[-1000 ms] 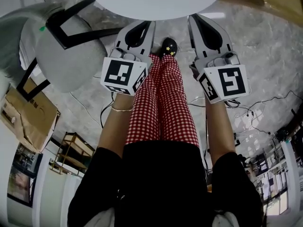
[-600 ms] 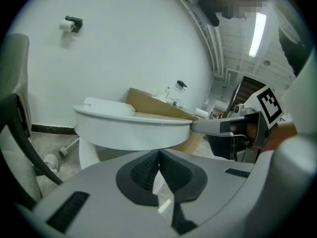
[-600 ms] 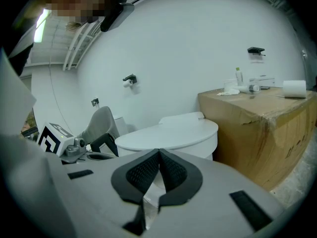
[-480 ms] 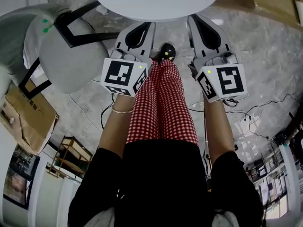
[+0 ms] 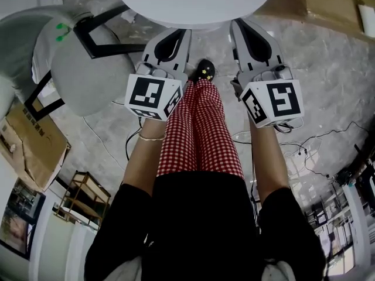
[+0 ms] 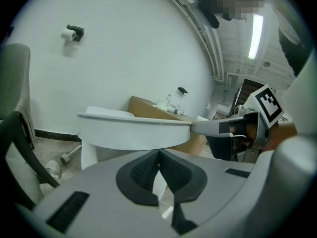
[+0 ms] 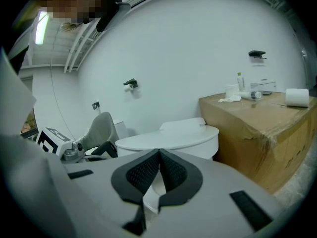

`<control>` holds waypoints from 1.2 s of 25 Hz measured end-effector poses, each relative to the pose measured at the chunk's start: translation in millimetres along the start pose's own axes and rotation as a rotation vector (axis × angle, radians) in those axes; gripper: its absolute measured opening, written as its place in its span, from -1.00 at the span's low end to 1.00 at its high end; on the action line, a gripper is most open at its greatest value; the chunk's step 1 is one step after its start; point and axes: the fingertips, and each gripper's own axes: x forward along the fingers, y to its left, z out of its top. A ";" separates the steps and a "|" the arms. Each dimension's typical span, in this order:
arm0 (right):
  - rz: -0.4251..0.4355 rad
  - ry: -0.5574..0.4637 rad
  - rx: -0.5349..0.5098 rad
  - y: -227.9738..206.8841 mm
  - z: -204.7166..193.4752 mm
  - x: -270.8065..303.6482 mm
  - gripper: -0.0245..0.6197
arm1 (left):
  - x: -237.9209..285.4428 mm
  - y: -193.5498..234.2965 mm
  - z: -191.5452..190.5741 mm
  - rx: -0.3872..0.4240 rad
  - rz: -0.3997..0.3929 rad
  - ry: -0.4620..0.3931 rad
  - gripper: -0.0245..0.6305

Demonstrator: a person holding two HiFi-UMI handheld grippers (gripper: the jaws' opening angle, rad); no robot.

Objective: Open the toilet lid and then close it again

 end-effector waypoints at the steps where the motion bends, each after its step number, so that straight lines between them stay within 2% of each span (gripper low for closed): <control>1: 0.002 -0.005 0.002 0.0 2.4 0.0 -0.86 | -0.2 -0.1 2.5 0.001 0.003 -0.004 -0.92; 17: 0.050 -0.034 -0.024 2.2 34.9 -2.5 -0.86 | -6.5 -5.1 35.4 0.008 0.044 -0.032 -0.92; 21: 0.063 -0.034 -0.033 2.8 46.1 0.2 -0.86 | -6.5 -7.2 46.8 0.004 0.045 -0.063 -0.92; 30: 0.110 -0.036 -0.018 4.4 63.1 0.5 -0.86 | -8.6 -7.7 64.1 0.003 0.068 -0.069 -0.92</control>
